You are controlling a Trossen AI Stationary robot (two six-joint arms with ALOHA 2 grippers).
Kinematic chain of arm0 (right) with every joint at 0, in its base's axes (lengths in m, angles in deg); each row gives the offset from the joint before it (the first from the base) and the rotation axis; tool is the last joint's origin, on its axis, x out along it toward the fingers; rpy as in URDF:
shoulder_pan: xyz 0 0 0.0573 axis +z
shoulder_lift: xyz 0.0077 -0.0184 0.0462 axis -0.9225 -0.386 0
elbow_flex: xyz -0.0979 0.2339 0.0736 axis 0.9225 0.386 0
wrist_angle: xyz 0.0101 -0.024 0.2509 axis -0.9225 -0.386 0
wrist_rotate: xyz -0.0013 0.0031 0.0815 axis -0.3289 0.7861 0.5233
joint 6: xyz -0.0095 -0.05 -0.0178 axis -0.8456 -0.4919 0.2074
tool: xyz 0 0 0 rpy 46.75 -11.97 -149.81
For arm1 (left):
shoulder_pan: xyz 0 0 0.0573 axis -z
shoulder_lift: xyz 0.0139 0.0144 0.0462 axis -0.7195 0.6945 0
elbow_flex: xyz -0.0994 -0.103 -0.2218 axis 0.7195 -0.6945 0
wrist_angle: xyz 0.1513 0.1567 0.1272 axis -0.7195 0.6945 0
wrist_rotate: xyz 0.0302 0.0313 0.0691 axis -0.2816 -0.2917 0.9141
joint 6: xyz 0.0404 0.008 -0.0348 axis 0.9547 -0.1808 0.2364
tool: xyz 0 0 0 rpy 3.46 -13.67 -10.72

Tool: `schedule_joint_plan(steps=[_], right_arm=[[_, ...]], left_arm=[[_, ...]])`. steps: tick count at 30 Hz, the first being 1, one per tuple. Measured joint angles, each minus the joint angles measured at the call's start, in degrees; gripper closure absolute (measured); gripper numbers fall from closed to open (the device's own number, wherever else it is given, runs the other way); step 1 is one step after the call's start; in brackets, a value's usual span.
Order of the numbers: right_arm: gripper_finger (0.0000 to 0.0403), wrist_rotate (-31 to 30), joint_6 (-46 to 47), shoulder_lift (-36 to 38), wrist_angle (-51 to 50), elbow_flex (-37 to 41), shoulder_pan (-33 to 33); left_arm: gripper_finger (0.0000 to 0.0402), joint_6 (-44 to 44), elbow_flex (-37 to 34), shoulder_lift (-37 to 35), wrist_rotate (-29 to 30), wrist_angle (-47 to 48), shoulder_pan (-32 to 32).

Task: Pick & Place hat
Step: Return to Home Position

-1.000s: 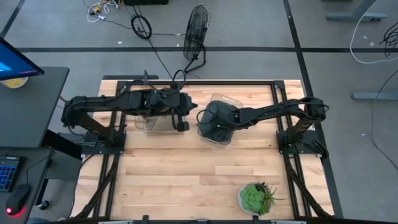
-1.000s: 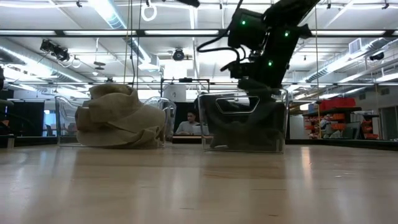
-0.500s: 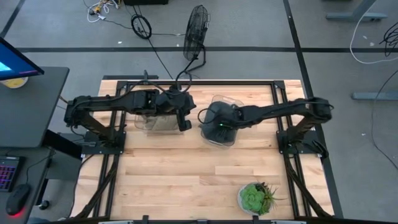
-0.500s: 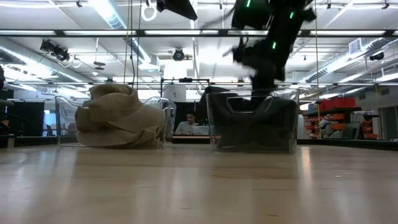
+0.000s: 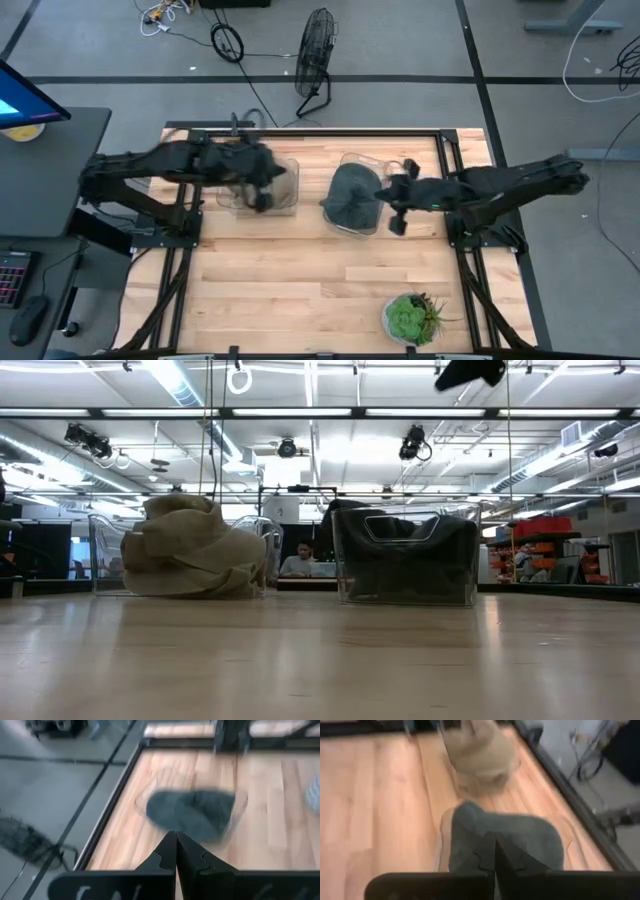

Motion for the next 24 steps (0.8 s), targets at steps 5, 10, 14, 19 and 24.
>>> schedule_joint_plan(steps=[5,10,14,19,24], right_arm=[[0.0401,-1.68,-3.93,9.61,7.28,7.39,4.65],[0.0401,0.69,-8.41,20.82,21.74,21.57,6.51],[0.0401,3.07,-10.62,29.54,31.59,31.33,6.50],[0.0401,3.27,-11.77,40.46,37.59,40.12,6.41],[0.0401,3.22,-11.77,49.77,37.50,45.21,6.41]], left_arm=[[0.0399,-1.50,-2.37,-8.46,0.97,5.69,1.86],[0.0399,-2.33,-19.26,-21.91,0.72,0.57,2.44],[0.0399,-3.81,-39.33,-33.96,0.61,-13.08,3.92],[0.0399,-0.90,-59.27,-45.87,0.60,-33.90,4.71],[0.0399,4.41,-67.76,-56.06,0.63,-42.45,4.71]])
